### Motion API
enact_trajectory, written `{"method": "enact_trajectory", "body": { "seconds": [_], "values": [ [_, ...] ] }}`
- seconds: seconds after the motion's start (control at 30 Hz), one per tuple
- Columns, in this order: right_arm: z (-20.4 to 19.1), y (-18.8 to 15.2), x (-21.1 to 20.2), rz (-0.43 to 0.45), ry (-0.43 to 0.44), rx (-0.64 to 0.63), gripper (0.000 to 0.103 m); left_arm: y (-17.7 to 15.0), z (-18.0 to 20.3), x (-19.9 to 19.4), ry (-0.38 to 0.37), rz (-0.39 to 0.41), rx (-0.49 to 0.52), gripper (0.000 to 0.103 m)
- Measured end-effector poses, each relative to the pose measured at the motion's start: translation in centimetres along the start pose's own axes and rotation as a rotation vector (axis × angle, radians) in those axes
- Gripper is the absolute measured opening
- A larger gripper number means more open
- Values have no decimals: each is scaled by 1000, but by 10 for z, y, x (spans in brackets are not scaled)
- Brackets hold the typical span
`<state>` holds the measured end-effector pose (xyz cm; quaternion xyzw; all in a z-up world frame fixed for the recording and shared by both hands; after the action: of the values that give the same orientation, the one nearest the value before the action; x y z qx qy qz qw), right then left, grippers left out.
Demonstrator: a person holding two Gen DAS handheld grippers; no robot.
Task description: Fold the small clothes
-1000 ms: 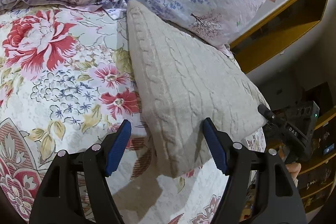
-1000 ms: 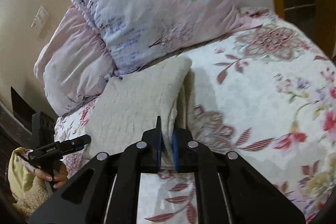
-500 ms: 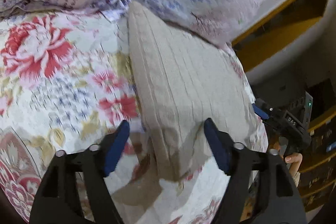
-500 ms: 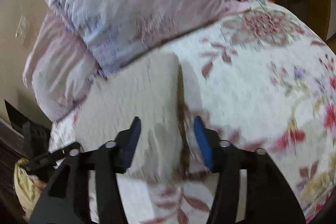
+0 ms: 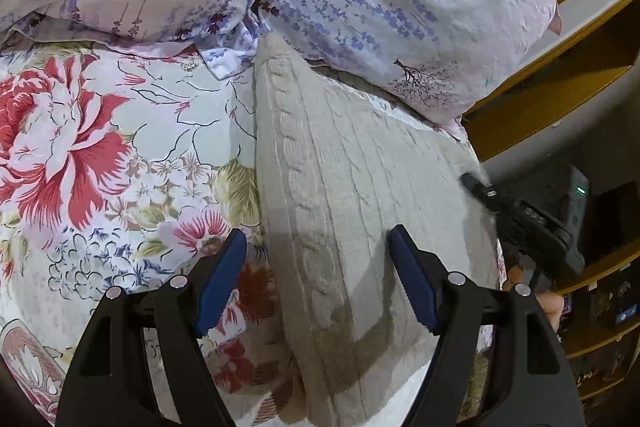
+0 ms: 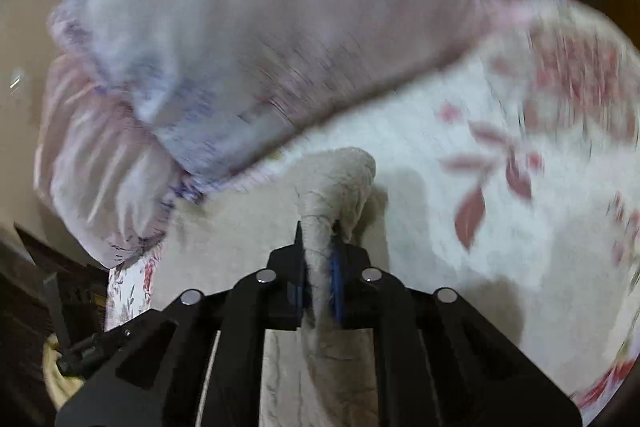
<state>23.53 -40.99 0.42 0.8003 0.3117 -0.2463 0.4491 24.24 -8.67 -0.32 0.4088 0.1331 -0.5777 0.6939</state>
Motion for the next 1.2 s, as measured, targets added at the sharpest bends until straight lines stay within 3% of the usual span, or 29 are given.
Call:
{"method": "enact_trajectory", "body": {
  "seconds": [0.07, 0.13, 0.23, 0.37, 0.4, 0.43, 0.53, 0.7, 0.83, 0.97, 1.1, 1.2],
  "values": [
    [-4, 3, -18, 99, -1, -38, 8, -2, 0, 0, 0, 1, 7, 74],
    [2, 4, -23, 129, -63, -37, 7, -1, 1, 5, -7, -2, 9, 74],
    [19, -6, 1, 20, -180, -3, 7, -3, 4, 10, -5, -9, 18, 74],
    [21, -13, 20, -39, -240, -6, 10, -2, 6, 12, 5, -8, 28, 74],
    [20, -12, 20, -44, -247, -15, 14, -2, 6, 13, 4, -8, 23, 74],
    [18, -11, 18, -42, -255, -18, 26, -2, 6, 12, 3, -8, 19, 74],
    [14, -9, -3, 24, -260, -15, 39, -6, 8, 2, -5, -2, 29, 74],
    [-5, -27, -44, 99, -168, -99, 39, -11, 14, -9, 5, 8, 85, 74],
    [-23, -52, -46, 44, -135, -215, 39, -11, 17, -6, 40, 9, 109, 74],
    [-27, -73, -27, -22, -214, -314, 41, -12, 22, -3, 87, 11, 154, 75],
    [-23, -78, -24, -18, -222, -310, 42, -15, 25, 4, 148, 13, 203, 76],
    [-21, -81, -26, -8, -215, -303, 42, -16, 22, 7, 154, 6, 200, 76]
  ]
}}
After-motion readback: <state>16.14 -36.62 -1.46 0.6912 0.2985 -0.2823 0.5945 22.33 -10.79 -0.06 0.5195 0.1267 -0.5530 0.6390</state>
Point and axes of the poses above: each gripper's, at about its wrist camera, not at the fingertips, and x roughly the way its jaws point, z to its right, y to its top, the point moved 4 cm from there along x, roughly the way its jaws point, and after that the axes turned 4 degrees about -y, right-handed, at the moved point
